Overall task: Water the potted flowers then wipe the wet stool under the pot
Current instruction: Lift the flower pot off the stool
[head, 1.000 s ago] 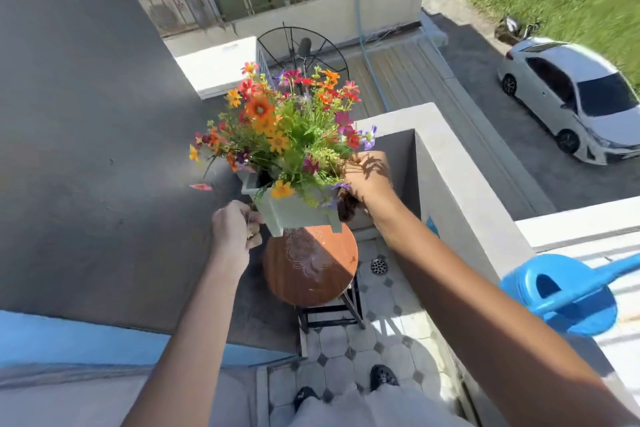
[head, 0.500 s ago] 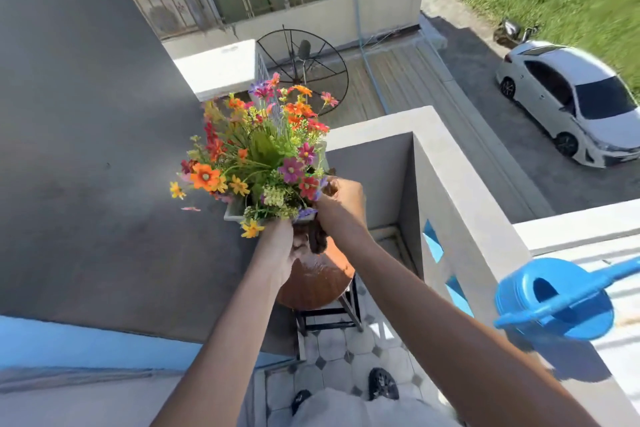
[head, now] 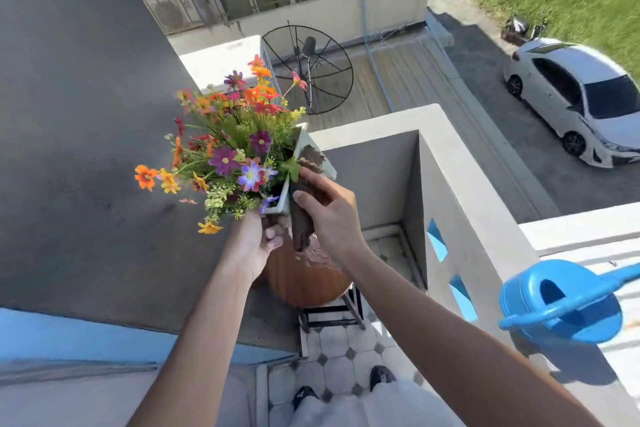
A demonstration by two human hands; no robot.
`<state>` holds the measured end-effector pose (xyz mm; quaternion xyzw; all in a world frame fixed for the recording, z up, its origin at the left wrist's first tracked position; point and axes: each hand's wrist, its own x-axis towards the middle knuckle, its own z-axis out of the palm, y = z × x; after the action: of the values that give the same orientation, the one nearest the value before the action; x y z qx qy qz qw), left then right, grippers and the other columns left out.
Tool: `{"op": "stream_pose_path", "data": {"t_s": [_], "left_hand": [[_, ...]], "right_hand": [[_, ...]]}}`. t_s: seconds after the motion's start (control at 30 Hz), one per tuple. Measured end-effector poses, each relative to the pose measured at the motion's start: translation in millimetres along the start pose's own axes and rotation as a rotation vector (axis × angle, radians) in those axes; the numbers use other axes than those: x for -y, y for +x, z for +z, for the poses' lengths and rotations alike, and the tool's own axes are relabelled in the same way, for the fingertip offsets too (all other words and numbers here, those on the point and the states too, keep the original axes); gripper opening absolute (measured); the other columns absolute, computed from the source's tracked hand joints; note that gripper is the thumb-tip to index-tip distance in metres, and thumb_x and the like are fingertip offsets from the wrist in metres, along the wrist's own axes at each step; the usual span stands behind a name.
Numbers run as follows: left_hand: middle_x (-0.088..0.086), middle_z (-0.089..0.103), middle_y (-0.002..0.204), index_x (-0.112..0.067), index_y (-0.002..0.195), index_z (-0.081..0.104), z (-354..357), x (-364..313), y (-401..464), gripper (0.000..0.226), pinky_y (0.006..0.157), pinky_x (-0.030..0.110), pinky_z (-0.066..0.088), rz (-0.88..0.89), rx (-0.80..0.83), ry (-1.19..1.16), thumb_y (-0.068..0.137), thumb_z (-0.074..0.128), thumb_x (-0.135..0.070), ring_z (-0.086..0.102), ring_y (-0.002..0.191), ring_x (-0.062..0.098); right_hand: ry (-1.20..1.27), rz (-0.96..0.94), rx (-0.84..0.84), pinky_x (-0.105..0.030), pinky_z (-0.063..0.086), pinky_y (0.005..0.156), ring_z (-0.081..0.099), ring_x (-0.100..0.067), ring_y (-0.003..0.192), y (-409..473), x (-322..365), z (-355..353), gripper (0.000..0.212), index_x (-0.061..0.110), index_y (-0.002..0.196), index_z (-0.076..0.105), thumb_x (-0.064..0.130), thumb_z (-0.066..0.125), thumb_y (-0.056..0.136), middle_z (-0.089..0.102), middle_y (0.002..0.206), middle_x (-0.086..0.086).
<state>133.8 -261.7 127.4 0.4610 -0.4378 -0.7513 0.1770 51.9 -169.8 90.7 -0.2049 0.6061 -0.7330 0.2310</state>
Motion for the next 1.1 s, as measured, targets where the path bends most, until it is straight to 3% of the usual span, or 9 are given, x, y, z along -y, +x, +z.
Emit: {"op": "stream_pose_path", "data": {"t_s": [0.13,0.27,0.37,0.5,0.63,0.83,0.93,1.03,1.1], "left_hand": [[0.010,0.047,0.059,-0.009,0.068,0.047,-1.0,-3.5,-13.3,0.039,0.030,0.013,0.020,0.011,0.032,-0.026,0.100,0.026,-0.005,0.031,0.027,0.005],[0.013,0.046,0.062,-0.008,0.068,0.049,-2.9,-2.6,-17.1,0.039,0.029,0.014,0.022,0.048,0.034,-0.009,0.099,0.025,-0.003,0.032,0.027,0.004],[0.010,0.048,0.055,-0.009,0.069,0.048,-4.1,-6.3,-15.0,0.037,0.028,0.014,0.021,0.052,0.003,-0.046,0.097,0.025,-0.002,0.031,0.027,0.004],[0.010,0.048,0.053,-0.012,0.066,0.043,-5.6,-10.8,-10.1,0.037,0.026,0.013,0.021,0.035,-0.018,-0.099,0.096,0.025,-0.003,0.031,0.026,0.004],[0.007,0.049,0.055,-0.010,0.075,0.051,-7.7,-9.9,-4.6,0.036,0.026,0.013,0.021,0.074,-0.029,-0.019,0.098,0.024,-0.004,0.034,0.027,0.002],[0.009,0.049,0.057,-0.008,0.076,0.050,-7.2,-4.5,-8.5,0.033,0.027,0.014,0.022,0.078,0.014,-0.068,0.099,0.027,-0.006,0.033,0.028,0.003],[0.011,0.047,0.060,-0.009,0.074,0.049,-12.4,1.1,-13.1,0.034,0.027,0.014,0.022,0.075,0.019,-0.077,0.098,0.026,-0.004,0.033,0.029,0.003],[0.013,0.047,0.061,-0.012,0.069,0.045,-21.4,0.6,-11.4,0.036,0.026,0.015,0.022,0.059,-0.014,-0.103,0.097,0.025,-0.002,0.032,0.028,0.004],[0.013,0.048,0.060,-0.010,0.071,0.047,-30.9,-0.2,-5.1,0.034,0.027,0.015,0.022,0.045,-0.046,-0.094,0.097,0.026,-0.001,0.033,0.028,0.004]], "right_hand": [[-0.102,-0.171,-0.035,-0.024,0.047,0.101,0.063,-0.008,0.113,48.5,20.6,-2.7,0.035,0.008,0.124,0.067,0.004,0.062,0.089,0.068,0.120,-0.001],[-0.281,-0.231,-0.175,-0.021,0.046,0.100,0.063,-0.012,0.109,84.4,10.0,-13.7,0.035,0.002,0.121,0.068,-0.001,0.057,0.088,0.068,0.118,-0.010],[-0.349,-0.273,-0.146,-0.025,0.045,0.102,0.060,-0.014,0.109,67.0,-1.5,-11.5,0.036,-0.001,0.120,0.068,0.002,0.057,0.085,0.068,0.117,-0.015],[-0.319,-0.244,-0.043,-0.018,0.043,0.101,0.059,-0.012,0.113,2.9,-19.3,-3.1,0.035,0.007,0.124,0.066,0.001,0.058,0.091,0.066,0.121,-0.004],[-0.284,-0.281,0.065,-0.022,0.046,0.095,0.059,-0.016,0.109,-22.6,-11.5,11.0,0.036,0.007,0.126,0.064,0.004,0.057,0.091,0.063,0.117,-0.006],[-0.304,-0.361,0.007,-0.016,0.043,0.098,0.058,-0.012,0.111,22.6,7.1,7.9,0.033,0.001,0.124,0.065,-0.004,0.056,0.092,0.065,0.118,-0.005],[-0.239,-0.222,-0.048,-0.009,0.038,0.097,0.057,-0.004,0.111,50.5,11.9,1.5,0.038,0.002,0.129,0.062,0.005,0.057,0.092,0.062,0.122,-0.004],[-0.229,-0.075,-0.076,-0.017,0.042,0.101,0.057,-0.008,0.117,55.8,-4.7,2.0,0.052,0.010,0.138,0.055,0.017,0.064,0.087,0.059,0.133,-0.007],[-0.141,0.063,-0.056,-0.039,0.051,0.101,0.064,-0.019,0.113,49.2,-17.2,7.9,0.053,0.019,0.132,0.058,0.026,0.072,0.082,0.066,0.126,-0.007]]}}
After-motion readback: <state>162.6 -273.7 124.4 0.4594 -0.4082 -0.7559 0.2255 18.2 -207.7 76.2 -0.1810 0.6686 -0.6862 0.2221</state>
